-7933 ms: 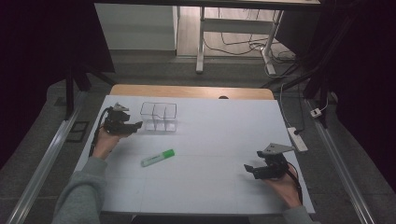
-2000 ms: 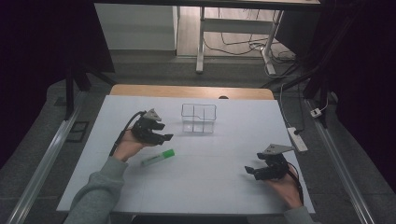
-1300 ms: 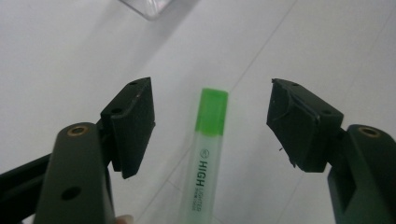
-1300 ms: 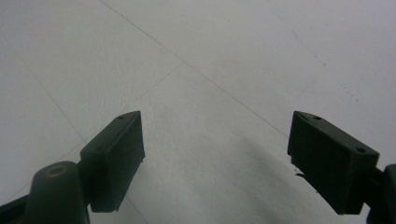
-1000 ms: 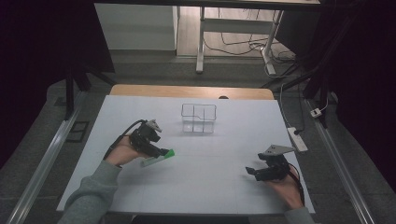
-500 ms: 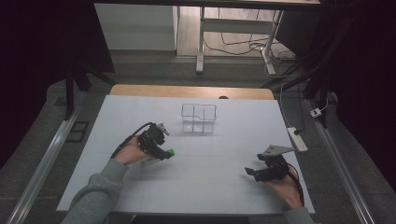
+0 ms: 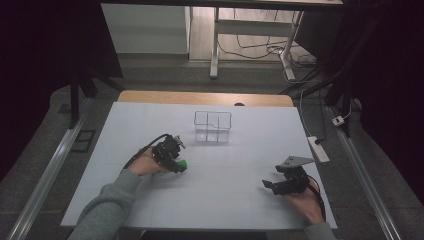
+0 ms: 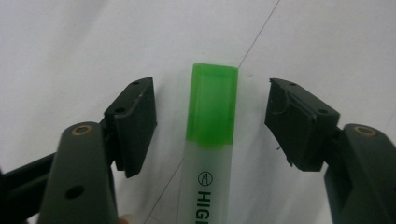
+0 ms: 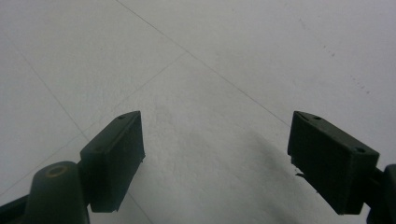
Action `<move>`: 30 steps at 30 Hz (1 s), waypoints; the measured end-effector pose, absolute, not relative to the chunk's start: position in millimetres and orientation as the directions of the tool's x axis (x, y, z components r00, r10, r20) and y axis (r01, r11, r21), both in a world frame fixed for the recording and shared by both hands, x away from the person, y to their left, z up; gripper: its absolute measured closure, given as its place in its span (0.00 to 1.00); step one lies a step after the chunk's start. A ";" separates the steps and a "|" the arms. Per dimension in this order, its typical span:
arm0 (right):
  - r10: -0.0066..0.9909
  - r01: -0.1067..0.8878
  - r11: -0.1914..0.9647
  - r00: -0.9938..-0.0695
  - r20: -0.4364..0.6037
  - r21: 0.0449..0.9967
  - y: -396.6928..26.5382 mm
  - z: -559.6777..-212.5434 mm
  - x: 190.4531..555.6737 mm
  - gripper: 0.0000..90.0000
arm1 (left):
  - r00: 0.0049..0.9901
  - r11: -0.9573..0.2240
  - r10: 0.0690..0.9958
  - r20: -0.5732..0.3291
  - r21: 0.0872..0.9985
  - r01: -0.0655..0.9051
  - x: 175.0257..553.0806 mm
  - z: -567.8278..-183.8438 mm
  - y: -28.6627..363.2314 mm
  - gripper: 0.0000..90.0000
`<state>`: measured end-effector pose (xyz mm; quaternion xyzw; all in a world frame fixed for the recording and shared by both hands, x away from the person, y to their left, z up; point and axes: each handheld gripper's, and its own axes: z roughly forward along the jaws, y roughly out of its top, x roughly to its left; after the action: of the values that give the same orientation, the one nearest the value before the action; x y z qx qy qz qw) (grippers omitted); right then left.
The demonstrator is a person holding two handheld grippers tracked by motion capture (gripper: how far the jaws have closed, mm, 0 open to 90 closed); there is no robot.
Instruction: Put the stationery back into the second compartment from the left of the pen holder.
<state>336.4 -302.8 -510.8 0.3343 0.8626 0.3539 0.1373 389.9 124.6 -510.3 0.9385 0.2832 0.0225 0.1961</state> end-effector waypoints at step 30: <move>0.677 0.482 0.526 -0.736 -0.002 0.701 -304.2 -510.9 336.8 0.20 | 0.826 -0.687 0.563 -0.040 0.533 0.494 379.7 -476.6 157.1 0.74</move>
<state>336.8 -304.2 -510.9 0.3359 0.8624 0.3524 0.1387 379.7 157.1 -476.6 0.9162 0.2883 0.0635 0.2709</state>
